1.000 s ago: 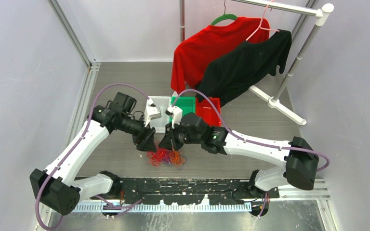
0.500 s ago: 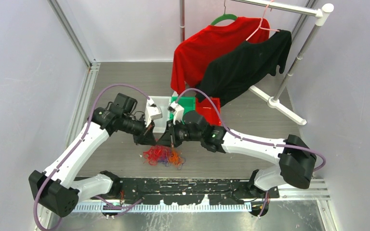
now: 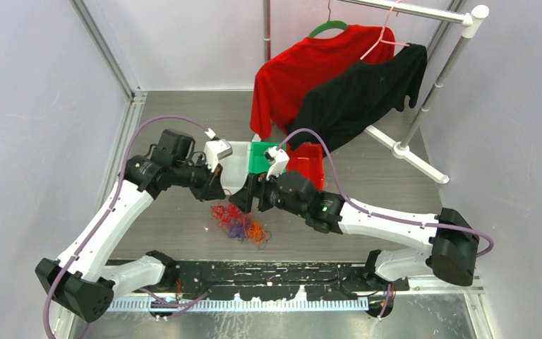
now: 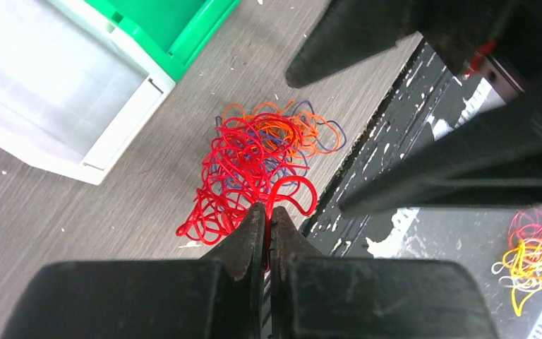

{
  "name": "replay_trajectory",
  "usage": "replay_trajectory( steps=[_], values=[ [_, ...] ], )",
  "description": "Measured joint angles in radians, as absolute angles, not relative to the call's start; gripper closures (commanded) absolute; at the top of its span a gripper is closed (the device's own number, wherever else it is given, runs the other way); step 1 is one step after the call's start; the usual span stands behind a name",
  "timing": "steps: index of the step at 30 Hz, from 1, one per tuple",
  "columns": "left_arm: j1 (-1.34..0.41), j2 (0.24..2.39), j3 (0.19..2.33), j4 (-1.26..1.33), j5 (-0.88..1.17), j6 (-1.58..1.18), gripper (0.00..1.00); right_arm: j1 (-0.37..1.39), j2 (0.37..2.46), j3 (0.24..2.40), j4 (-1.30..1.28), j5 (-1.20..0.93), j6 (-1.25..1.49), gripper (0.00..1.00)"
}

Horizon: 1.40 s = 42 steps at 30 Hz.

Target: Untangle the cables

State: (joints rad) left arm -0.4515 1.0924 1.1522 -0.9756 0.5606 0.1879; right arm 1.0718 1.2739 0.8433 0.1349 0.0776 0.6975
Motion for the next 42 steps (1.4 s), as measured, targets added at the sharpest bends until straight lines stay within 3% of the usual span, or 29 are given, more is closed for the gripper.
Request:
replay_trajectory(
  steps=[10, 17, 28, 42],
  values=[
    [-0.451, 1.081, 1.164, -0.978, 0.49, 0.021, 1.0, 1.154, 1.252, 0.843, 0.143, 0.207, 0.64, 0.17],
    [-0.451, 1.078, 1.234, -0.987, 0.504, -0.042, 1.0, 1.174, 1.337, 0.886, 0.136, 0.252, 0.609, 0.22],
    [-0.451, 1.073, 1.287, -1.056, 0.668, -0.044, 1.0, 1.183, 1.423, 0.958, 0.15, 0.443, 0.58, 0.25],
    [-0.45, 1.084, 1.434, -1.137, 0.831, -0.014, 1.0, 1.198, 1.49, 0.997, 0.214, 0.454, 0.595, 0.23]
  ],
)
